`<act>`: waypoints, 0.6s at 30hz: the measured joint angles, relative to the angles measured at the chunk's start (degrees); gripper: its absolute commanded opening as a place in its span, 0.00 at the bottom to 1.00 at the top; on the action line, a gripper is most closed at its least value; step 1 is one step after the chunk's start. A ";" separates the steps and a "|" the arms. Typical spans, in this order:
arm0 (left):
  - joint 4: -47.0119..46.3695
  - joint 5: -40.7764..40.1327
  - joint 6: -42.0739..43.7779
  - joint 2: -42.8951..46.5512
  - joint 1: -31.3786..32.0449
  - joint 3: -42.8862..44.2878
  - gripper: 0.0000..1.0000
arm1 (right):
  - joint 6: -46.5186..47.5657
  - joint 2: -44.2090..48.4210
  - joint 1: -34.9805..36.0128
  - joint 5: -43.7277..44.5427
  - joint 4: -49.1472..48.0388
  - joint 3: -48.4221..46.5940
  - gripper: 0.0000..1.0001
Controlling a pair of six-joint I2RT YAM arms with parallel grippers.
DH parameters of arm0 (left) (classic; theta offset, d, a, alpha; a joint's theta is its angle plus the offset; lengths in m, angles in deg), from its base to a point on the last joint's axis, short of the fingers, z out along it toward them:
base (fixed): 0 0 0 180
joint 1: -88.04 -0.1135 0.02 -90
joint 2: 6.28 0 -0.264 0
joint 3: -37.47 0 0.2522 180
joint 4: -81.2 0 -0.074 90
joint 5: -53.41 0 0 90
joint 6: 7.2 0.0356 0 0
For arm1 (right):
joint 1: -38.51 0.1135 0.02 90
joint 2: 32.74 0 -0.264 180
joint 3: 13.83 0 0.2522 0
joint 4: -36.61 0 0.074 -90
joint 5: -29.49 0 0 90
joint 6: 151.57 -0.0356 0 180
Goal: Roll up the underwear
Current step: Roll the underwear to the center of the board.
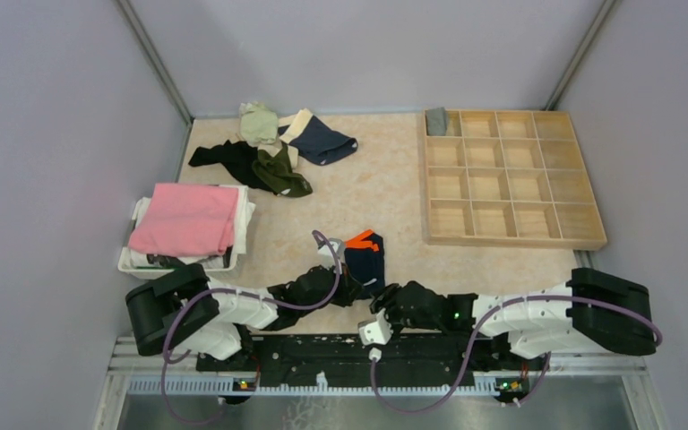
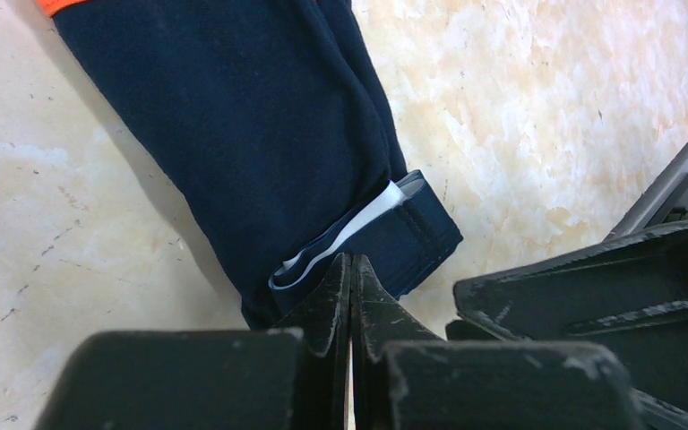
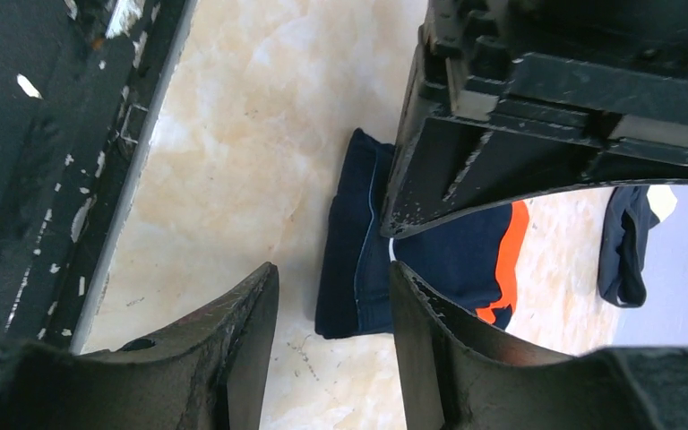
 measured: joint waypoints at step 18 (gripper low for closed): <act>-0.72 1.03 0.09 -0.74 -0.35 0.44 0.00 | 8.00 -10.38 0.26 9.09 -7.80 0.31 0.35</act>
